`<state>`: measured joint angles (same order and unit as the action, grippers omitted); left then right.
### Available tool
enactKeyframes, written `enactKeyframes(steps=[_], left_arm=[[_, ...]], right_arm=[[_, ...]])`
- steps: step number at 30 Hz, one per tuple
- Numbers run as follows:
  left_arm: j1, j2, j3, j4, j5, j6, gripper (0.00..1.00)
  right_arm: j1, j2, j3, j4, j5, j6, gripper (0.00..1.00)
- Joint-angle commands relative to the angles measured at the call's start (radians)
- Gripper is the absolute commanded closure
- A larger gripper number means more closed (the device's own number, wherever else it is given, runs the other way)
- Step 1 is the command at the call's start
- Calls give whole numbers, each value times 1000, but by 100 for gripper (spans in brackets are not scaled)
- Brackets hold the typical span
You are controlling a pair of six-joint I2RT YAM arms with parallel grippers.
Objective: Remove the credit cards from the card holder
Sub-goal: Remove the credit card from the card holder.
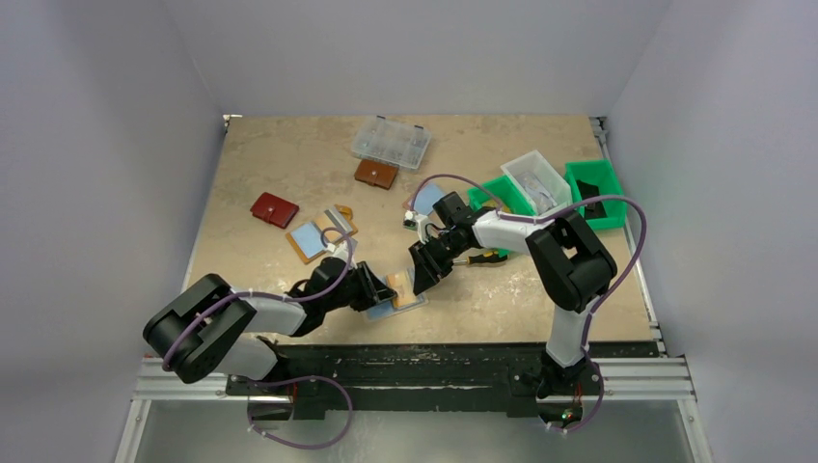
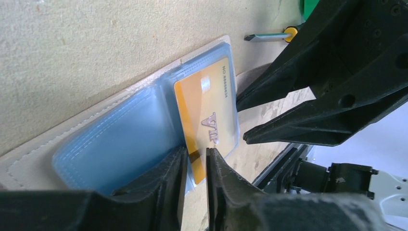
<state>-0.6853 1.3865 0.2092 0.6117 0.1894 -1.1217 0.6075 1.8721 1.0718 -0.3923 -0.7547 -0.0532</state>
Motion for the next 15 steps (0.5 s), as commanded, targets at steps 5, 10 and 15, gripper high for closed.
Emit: enactKeyframes(steps=[5,10,15], left_arm=[[3,36,-8,28,-32,26,91],[5,66,-30,97,-33,16,100],[13,-2,-62,67,-31,29,100]], right_arm=[[-3,28,11,20,63,-13,61],[-4,29,11,20,76,-10,65],[-3,28,11,24,106,-4,65]])
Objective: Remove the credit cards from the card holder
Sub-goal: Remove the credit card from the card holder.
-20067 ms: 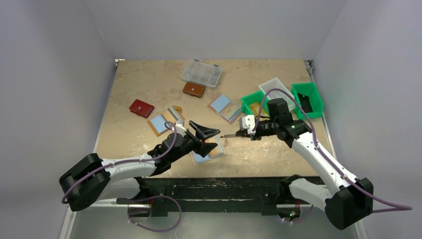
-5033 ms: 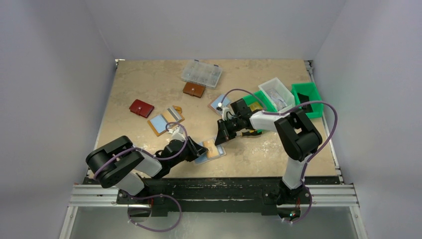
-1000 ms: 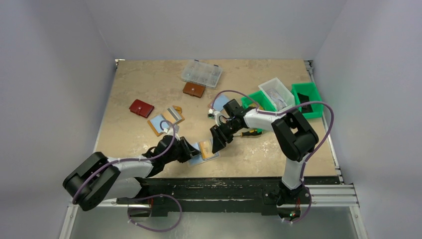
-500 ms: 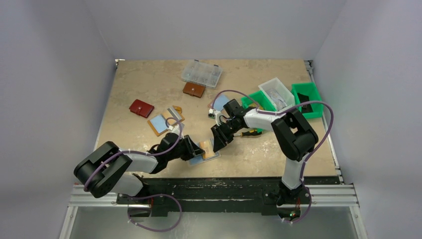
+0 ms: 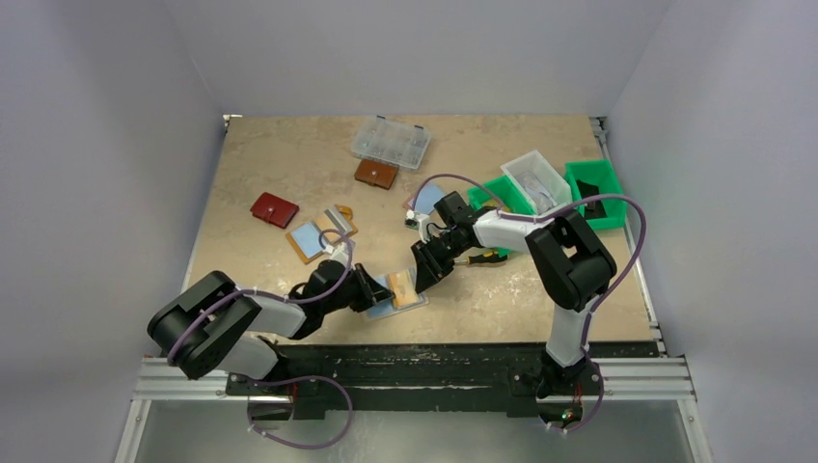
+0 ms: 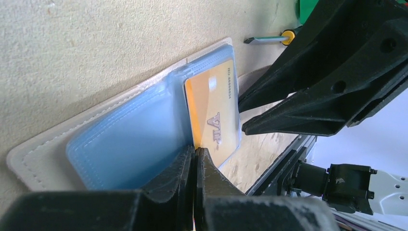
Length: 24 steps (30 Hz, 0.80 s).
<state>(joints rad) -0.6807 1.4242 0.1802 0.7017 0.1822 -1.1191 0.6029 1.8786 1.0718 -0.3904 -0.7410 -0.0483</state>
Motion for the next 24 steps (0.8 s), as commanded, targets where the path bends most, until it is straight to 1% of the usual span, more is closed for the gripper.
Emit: enactKeyframes(steps=[1,7,10,17,21,24], left_arm=[[8,-60,-35,-46,-25,31,100],[16,-194,-36,-192,-24,52,100],[22,-232,-36,-247,-21,60,100],[34,-265,-66,-284,-3,76,100],[37,-322,-63,-360,-13,107,100],[38,-396,-44,-465,-45,142,100]], right_arm=[[1,22,12,21,92,-7,65],[1,24,14,21,97,-5,64],[1,22,16,19,94,-5,64],[1,17,22,9,80,-17,63],[1,10,32,-8,51,-54,59],[1,5,37,-16,19,-71,55]])
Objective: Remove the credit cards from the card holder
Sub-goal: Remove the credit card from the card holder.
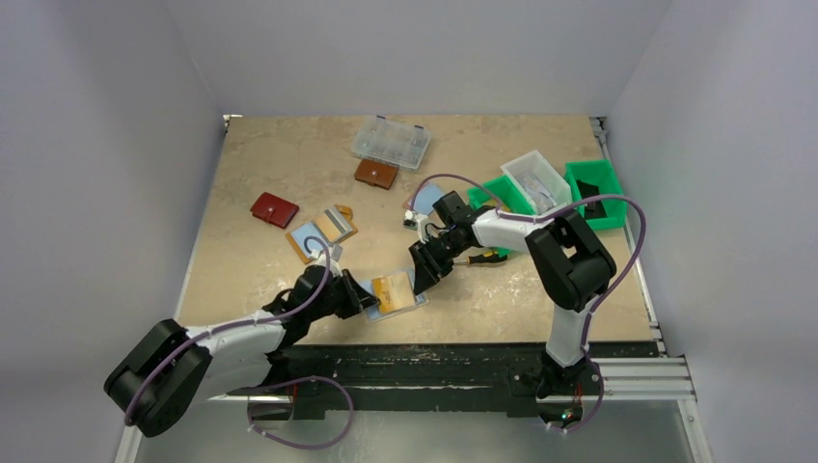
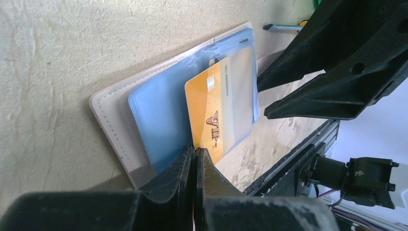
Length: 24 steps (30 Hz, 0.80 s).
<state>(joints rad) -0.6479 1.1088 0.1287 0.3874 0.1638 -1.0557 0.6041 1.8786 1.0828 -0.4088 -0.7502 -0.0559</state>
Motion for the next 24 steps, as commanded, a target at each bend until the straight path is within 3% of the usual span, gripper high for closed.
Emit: enactKeyframes(steps=[1,8,17,24], left_arm=[[4,-110,16,-188,-40,95,100],[6,-252,49,-319,-75,157,100],[5,-353,75,-343,-65,185,100],[4,-403,40,-179,-3,148,100]], right_arm=[[0,3,29,-8,24,-78,54],[0,-29,72,-110,-56,-218,46],[0,-107,87,-206,-131,-383,39],[0,-142,96,-240,-192,-436,37]])
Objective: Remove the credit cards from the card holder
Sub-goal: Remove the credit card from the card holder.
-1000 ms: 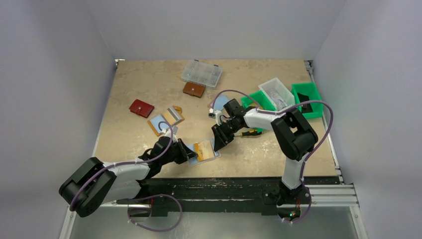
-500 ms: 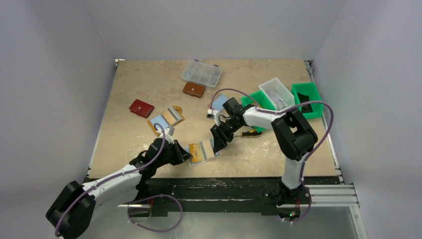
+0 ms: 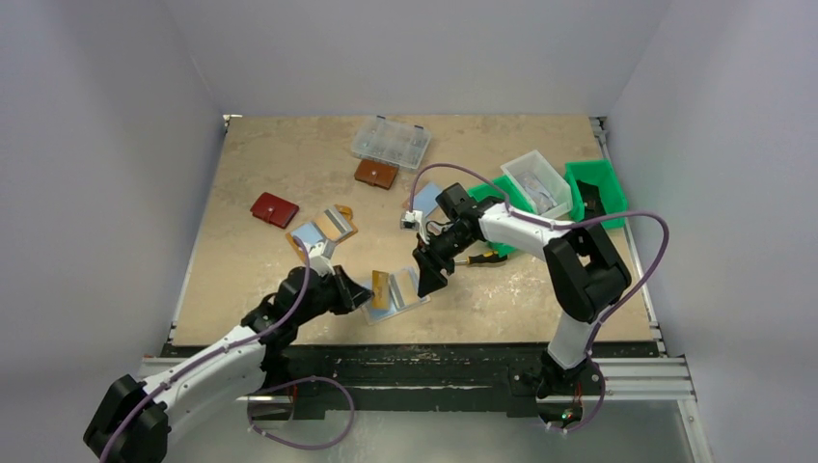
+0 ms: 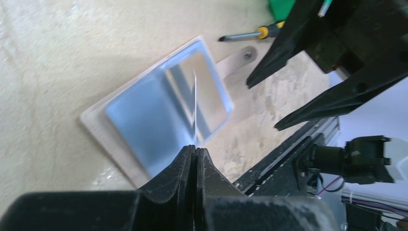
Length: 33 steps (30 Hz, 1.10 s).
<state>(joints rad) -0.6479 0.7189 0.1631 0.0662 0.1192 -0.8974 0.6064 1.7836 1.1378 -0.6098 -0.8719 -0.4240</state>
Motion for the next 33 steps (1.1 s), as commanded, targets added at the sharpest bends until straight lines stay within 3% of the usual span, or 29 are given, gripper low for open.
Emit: enactKeyframes(steps=[1,5,14,33], left_arm=[[4,-6,-2,197,50,-21,100],[5,49,-23,328,79,-49,100],[4,149,-45,446,98,-62,100],[2,238,-100,764,155,-125,100]], right_arm=[[-3,-52,43,-42,-81,-70,36],[-13,-77,37,-24,-95,-52,34],[-20,-47,18,37,-77,22,33],[-102,13,-83,323,-327,360,23]])
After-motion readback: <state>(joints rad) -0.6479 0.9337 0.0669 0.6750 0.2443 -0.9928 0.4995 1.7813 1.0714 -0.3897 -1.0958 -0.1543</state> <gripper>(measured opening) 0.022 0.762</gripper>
